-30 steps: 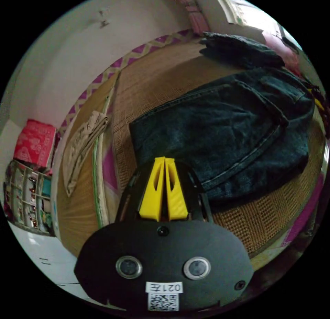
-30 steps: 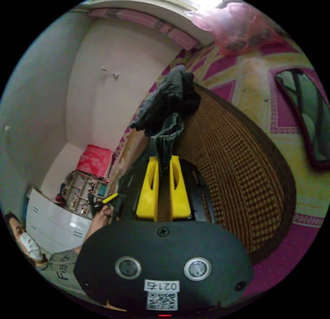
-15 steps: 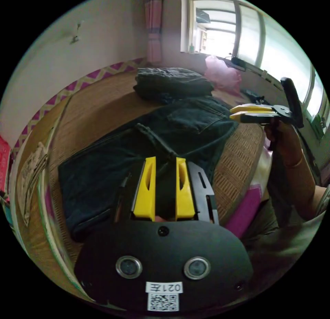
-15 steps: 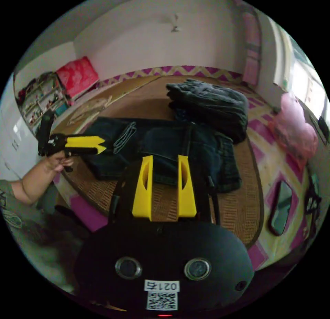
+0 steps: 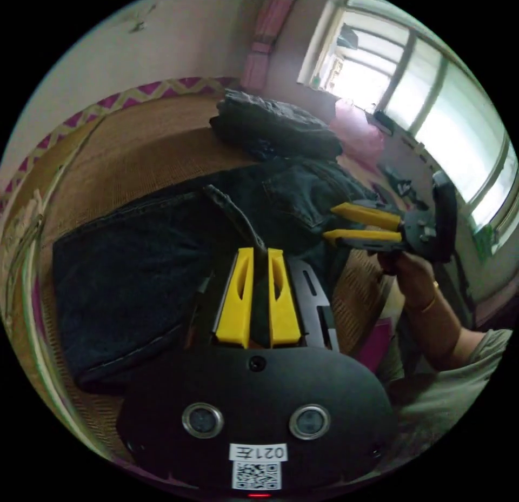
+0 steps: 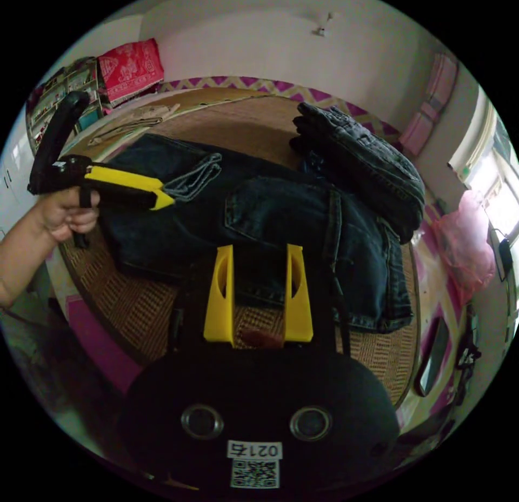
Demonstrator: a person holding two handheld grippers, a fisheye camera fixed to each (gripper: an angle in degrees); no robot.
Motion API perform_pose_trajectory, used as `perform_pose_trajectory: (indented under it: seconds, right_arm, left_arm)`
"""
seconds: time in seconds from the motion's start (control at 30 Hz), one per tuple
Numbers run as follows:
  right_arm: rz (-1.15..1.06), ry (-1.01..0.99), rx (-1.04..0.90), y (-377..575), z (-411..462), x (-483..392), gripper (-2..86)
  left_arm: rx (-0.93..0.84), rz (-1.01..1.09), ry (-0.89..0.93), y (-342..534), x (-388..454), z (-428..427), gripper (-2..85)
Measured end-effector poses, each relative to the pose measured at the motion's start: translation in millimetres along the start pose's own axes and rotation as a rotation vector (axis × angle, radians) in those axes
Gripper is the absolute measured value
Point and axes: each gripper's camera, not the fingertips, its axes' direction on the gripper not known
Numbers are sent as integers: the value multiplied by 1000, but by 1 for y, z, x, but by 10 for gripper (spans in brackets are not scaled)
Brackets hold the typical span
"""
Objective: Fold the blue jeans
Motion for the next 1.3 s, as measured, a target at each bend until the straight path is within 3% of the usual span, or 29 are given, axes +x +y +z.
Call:
perform_pose_trajectory:
  seconds: [0.13, 0.3, 0.4, 0.5, 0.6, 0.77, 0.87, 0.97, 1.1, 1.3]
  right_arm:
    - [26, -36, 8, -1, -2, -3, 134]
    - [22, -25, 7, -3, -3, -20, 133]
    - [20, -12, 13, -3, -6, -29, 130]
    - [26, -6, 13, -4, -8, -35, 126]
    - [27, -15, 9, -5, -10, -39, 125]
    - [25, -22, 10, -5, -17, -45, 124]
    - [45, -41, 16, -4, -24, -44, 115]
    - [84, -142, 42, -3, -44, -29, 77]
    - [115, -272, 171, -10, -77, -2, 104]
    - [-74, -152, 80, -69, -61, 18, 133]
  left_arm:
    - [153, -94, 41, 3, -62, -84, 29]
    - [334, -194, -215, 58, -184, -262, 21]
    - [343, -338, -377, 112, -264, -331, 20]
    - [311, -531, -526, 169, -346, -366, 20]
    - [220, -674, -419, 216, -420, -362, 18]
    - [222, -729, -344, 244, -461, -359, 20]
    - [297, -794, -468, 253, -457, -389, 1]
    - [398, -684, -493, 247, -432, -414, -5]
    - [283, -405, -353, 193, -389, -383, 6]
    - [144, -56, -387, 108, -346, -309, 69]
